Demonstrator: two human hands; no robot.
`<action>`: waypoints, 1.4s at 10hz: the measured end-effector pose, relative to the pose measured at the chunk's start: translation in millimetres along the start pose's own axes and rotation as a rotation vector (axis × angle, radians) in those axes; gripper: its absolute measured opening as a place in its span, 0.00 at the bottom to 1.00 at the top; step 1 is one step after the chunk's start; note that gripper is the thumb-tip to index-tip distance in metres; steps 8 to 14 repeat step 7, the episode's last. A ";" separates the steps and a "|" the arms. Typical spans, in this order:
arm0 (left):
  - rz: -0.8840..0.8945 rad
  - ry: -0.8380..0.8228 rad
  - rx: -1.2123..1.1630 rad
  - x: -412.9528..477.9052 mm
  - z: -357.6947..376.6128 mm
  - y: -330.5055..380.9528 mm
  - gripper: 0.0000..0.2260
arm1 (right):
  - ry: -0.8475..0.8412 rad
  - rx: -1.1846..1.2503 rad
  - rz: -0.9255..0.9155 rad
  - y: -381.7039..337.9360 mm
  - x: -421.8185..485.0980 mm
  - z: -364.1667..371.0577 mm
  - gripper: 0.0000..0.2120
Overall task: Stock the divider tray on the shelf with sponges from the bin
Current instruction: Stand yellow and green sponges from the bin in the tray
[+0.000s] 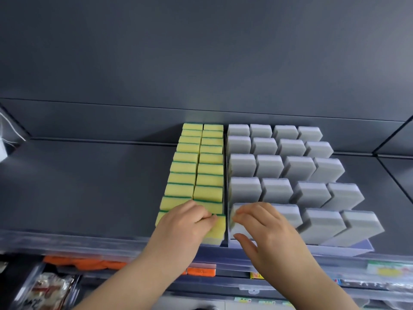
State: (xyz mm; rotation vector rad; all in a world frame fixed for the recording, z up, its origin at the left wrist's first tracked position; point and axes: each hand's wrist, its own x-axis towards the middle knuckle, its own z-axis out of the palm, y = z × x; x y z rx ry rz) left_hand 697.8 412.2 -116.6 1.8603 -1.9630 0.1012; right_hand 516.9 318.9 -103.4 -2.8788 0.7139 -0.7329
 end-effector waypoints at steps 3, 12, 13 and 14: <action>-0.003 0.101 0.048 -1.3 11.4 13.2 0.10 | 0.038 0.057 -0.031 2.9 -5.0 -6.2 0.11; -0.016 0.053 0.029 -35.9 -21.5 36.9 0.15 | 0.059 0.011 0.144 -8.8 -46.1 -21.1 0.14; -0.016 0.053 0.029 -35.9 -21.5 36.9 0.15 | 0.059 0.011 0.144 -8.8 -46.1 -21.1 0.14; -0.016 0.053 0.029 -35.9 -21.5 36.9 0.15 | 0.059 0.011 0.144 -8.8 -46.1 -21.1 0.14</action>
